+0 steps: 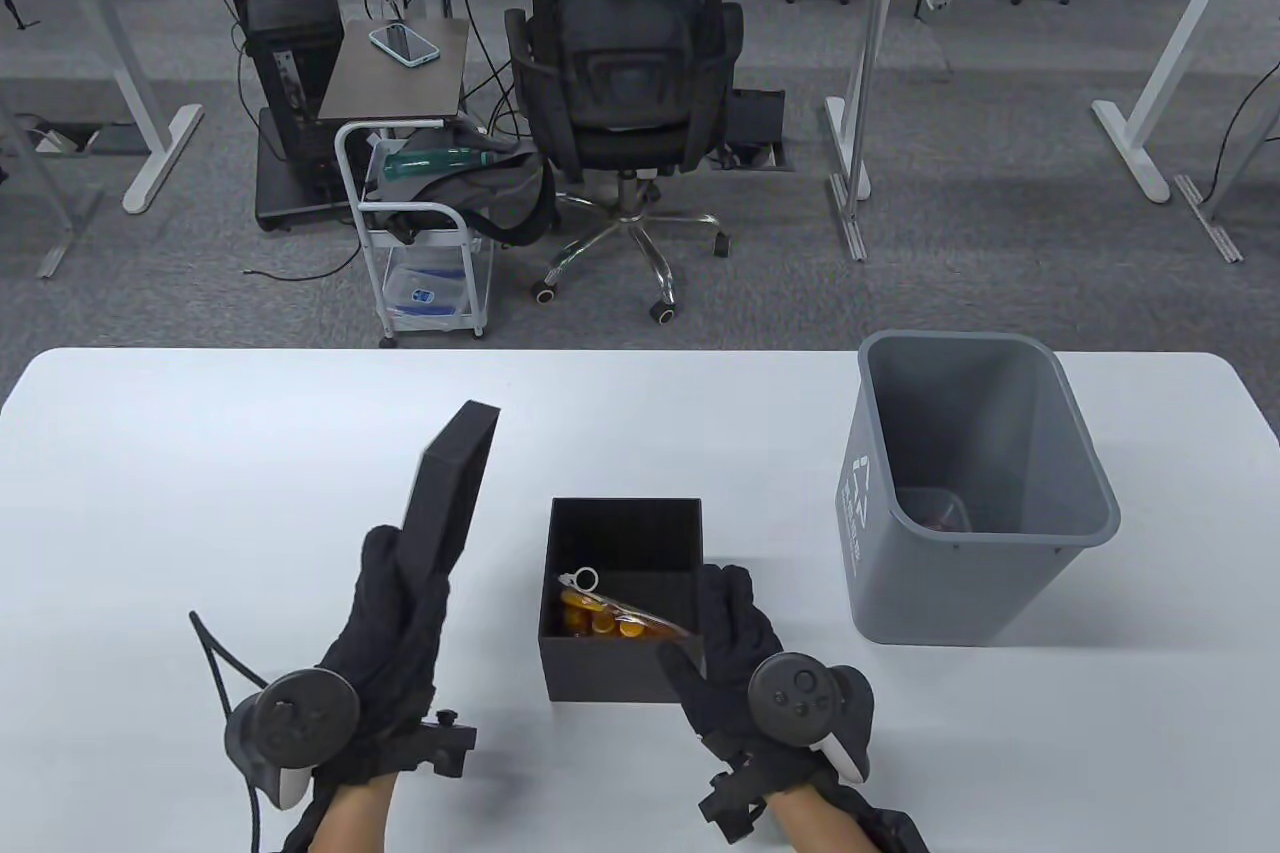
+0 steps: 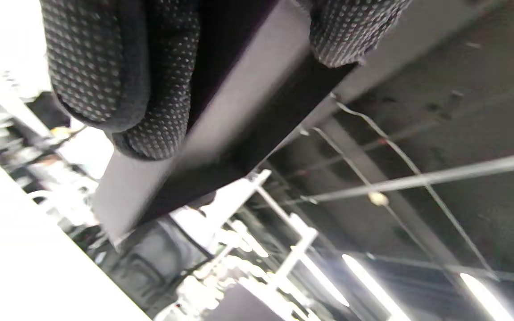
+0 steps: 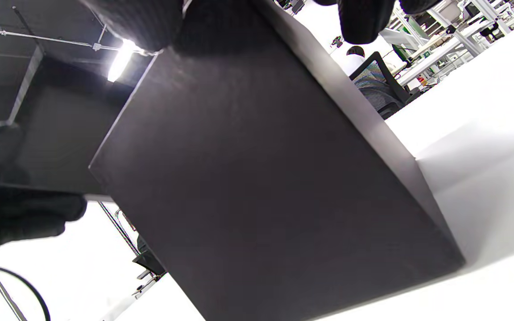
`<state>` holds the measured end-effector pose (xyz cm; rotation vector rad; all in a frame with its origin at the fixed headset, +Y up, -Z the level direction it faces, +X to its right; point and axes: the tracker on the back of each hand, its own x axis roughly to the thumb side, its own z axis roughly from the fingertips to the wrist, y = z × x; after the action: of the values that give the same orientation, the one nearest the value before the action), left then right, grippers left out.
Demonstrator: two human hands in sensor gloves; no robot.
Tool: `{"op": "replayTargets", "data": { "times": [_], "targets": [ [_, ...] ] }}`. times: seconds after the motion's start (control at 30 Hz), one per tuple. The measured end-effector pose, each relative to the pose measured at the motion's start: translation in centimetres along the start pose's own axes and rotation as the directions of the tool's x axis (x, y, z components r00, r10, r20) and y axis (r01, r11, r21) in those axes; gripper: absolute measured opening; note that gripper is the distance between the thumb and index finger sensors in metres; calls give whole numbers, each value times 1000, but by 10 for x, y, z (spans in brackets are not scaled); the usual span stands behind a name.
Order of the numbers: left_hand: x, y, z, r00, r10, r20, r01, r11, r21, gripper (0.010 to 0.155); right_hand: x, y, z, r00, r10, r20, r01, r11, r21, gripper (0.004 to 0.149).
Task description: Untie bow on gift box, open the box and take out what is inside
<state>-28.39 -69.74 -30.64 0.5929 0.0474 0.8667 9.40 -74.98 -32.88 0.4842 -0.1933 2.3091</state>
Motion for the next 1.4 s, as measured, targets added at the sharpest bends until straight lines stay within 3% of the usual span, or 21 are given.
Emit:
{"op": "replayTargets", "data": {
  "times": [0.17, 0.3, 0.47, 0.53, 0.63, 0.93, 1.17, 1.4],
  "targets": [
    [-34, 1, -6, 954, 135, -268, -145, 989, -17, 72, -1, 0, 0, 1000, 3, 4, -3, 1000, -1, 76],
    [-50, -1, -12, 920, -39, -391, -29, 986, -166, 71, -1, 1, 0, 1000, -13, 8, 13, 1000, 5, 75],
    [-72, -14, -13, 854, -123, -505, -51, 948, -316, 69, -2, 1, 0, 1000, -29, 0, 29, 1000, 8, 75],
    [-76, -19, -15, 855, -202, -477, 12, 928, -373, 68, -2, 1, 0, 1000, -30, 0, 30, 1000, 8, 75],
    [-81, -26, -13, 844, -255, -471, 68, 923, -379, 65, -2, 1, 0, 999, -39, -3, 39, 999, 9, 75],
    [-93, -47, -10, 783, -458, -420, 203, 827, -524, 56, -2, 1, 0, 999, -52, -7, 52, 999, 11, 75],
    [-86, -56, -7, 763, -547, -345, 301, 773, -558, 52, -3, 2, 0, 998, -64, -3, 64, 998, 7, 75],
    [-77, -63, -5, 665, -704, -248, 433, 635, -640, 50, -7, 4, 0, 994, -109, -8, 110, 994, 15, 73]
  ]
}}
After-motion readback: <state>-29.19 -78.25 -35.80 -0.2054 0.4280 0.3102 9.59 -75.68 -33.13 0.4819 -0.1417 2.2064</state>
